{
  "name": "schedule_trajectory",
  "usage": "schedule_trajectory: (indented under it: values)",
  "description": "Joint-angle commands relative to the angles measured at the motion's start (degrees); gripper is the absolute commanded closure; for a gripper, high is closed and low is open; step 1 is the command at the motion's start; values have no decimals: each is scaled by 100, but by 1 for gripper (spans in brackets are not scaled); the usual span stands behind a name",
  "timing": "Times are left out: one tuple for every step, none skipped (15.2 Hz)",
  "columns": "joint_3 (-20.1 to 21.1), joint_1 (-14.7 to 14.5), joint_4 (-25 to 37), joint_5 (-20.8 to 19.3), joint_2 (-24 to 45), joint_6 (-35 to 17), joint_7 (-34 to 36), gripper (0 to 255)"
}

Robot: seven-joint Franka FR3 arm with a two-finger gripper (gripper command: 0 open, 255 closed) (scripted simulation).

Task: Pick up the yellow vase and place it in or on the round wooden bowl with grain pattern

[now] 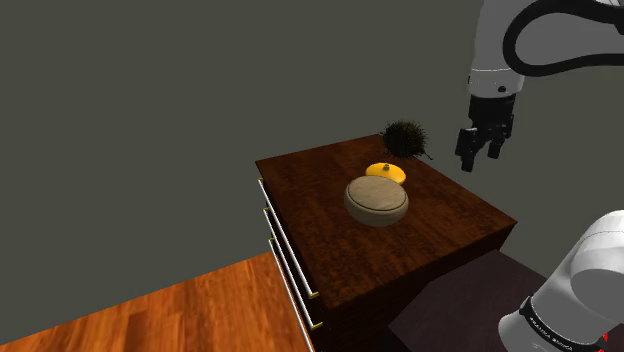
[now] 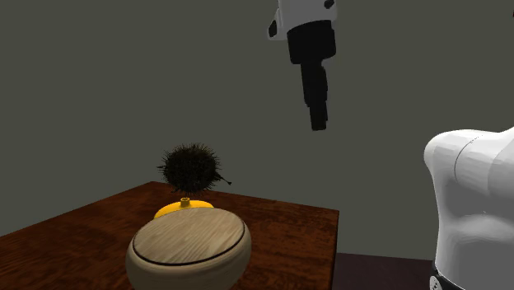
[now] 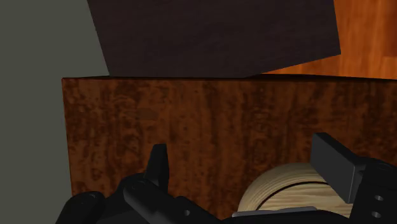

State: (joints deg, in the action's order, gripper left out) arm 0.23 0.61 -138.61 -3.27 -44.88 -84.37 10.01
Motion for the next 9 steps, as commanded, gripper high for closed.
schedule_trajectory:
  values:
    - [0,0,0,0,0,0,0,0]
    - [-56,20,-6,-21,155,-199,-35,0]
    - [-111,39,-4,-40,316,-395,-71,0]
    - [-165,57,6,-56,483,-588,-107,0]
    - [-220,73,25,-68,655,-778,-143,0]
    - [-273,89,52,-77,832,-965,-180,0]
    - [-326,103,86,-83,1013,-1147,-218,0]
    - [-378,116,129,-85,1198,-1326,-257,0]
    - [-429,128,180,-83,1386,-1499,-297,0]
